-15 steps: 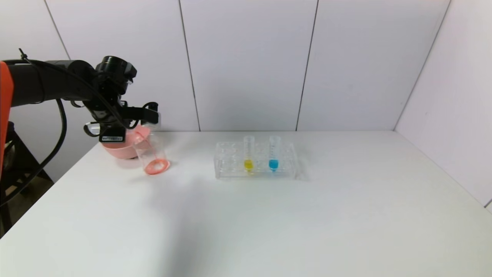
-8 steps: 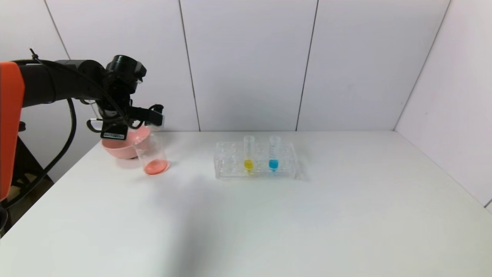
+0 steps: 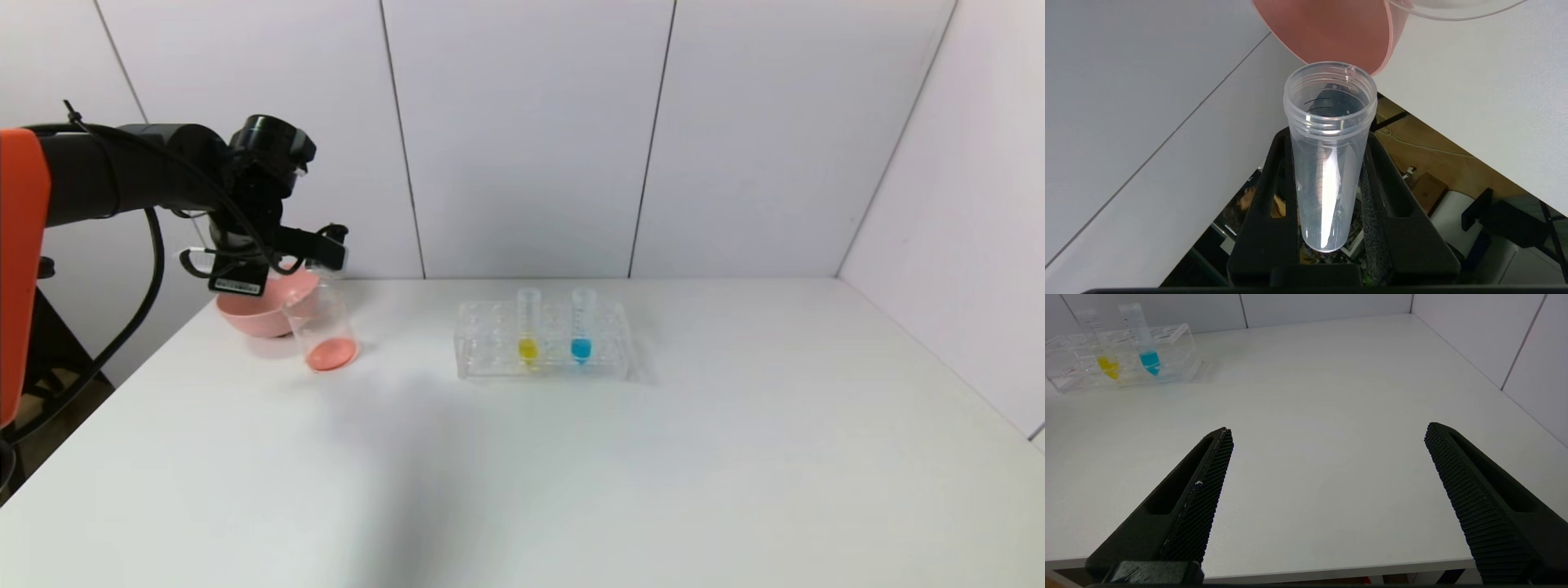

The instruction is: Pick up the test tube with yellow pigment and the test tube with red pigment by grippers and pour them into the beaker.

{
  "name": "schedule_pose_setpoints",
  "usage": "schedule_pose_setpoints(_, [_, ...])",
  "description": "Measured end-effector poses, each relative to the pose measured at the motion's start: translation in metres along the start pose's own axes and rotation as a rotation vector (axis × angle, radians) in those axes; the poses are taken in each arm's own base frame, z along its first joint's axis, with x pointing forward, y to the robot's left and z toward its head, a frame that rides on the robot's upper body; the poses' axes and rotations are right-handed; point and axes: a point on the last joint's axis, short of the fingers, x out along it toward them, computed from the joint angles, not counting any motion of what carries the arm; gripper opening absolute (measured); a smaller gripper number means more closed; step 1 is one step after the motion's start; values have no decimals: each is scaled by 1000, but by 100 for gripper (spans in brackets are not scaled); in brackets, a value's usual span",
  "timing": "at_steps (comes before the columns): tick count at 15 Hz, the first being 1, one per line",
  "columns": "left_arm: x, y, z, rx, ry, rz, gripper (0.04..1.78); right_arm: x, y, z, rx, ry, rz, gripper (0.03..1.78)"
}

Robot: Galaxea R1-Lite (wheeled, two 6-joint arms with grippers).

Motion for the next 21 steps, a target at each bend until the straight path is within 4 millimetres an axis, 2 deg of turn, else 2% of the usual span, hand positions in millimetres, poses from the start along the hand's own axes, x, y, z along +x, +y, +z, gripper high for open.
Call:
schedule_pose_setpoints(5, [-4, 3, -2, -31, -16, 18, 45, 0, 0, 0, 0, 0, 0, 171])
schedule_pose_setpoints(8, [-4, 6, -10, -133, -117, 10, 45, 0, 0, 0, 0, 0, 0, 171])
schedule_pose_setpoints(11, [-5, 6, -18, -354, -283, -48, 45, 0, 0, 0, 0, 0, 0, 171])
schedule_pose_setpoints(13, [-5, 8, -31, -540, -392, -102, 45, 0, 0, 0, 0, 0, 0, 171])
schedule_pose_setpoints(15, [-6, 12, -46, -735, -536, -165, 45, 0, 0, 0, 0, 0, 0, 171])
schedule_pose_setpoints(17, [-10, 20, -52, -935, -682, -207, 45, 0, 0, 0, 0, 0, 0, 171])
schedule_pose_setpoints(21, [-10, 37, -57, -1326, -820, -114, 45, 0, 0, 0, 0, 0, 0, 171])
